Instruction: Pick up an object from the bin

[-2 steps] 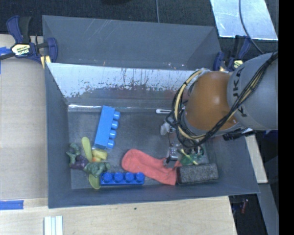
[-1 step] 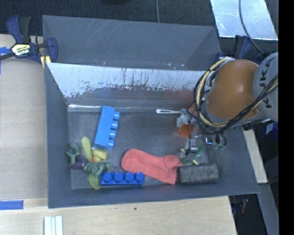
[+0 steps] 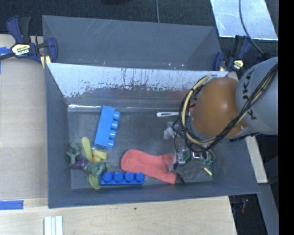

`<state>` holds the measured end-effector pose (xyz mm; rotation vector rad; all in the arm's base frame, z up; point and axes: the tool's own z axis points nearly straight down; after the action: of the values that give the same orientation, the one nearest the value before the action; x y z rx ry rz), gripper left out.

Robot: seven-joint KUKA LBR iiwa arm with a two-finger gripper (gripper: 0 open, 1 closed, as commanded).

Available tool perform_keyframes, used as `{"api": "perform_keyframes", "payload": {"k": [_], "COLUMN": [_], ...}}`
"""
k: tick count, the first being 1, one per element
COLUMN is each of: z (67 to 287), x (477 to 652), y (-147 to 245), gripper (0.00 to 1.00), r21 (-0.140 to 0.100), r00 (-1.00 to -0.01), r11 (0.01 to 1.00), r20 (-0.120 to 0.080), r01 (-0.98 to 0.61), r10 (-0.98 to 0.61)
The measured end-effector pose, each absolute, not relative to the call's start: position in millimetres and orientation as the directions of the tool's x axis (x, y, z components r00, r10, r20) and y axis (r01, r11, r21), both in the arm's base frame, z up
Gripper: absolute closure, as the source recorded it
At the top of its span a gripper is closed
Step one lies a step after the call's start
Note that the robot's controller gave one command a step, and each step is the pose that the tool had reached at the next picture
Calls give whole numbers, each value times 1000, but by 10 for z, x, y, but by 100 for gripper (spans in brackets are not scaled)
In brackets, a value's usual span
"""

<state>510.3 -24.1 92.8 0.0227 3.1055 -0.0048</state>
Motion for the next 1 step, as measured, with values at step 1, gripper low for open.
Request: {"api": "perform_keyframes", "payload": {"k": [1], "z": [733], "x": [4839], "y": [-467], "gripper": [100], "r21": [-17], "r00": [-988], "r11": [989], "r20": [-44], "r01": [-144], "r10": [-145]}}
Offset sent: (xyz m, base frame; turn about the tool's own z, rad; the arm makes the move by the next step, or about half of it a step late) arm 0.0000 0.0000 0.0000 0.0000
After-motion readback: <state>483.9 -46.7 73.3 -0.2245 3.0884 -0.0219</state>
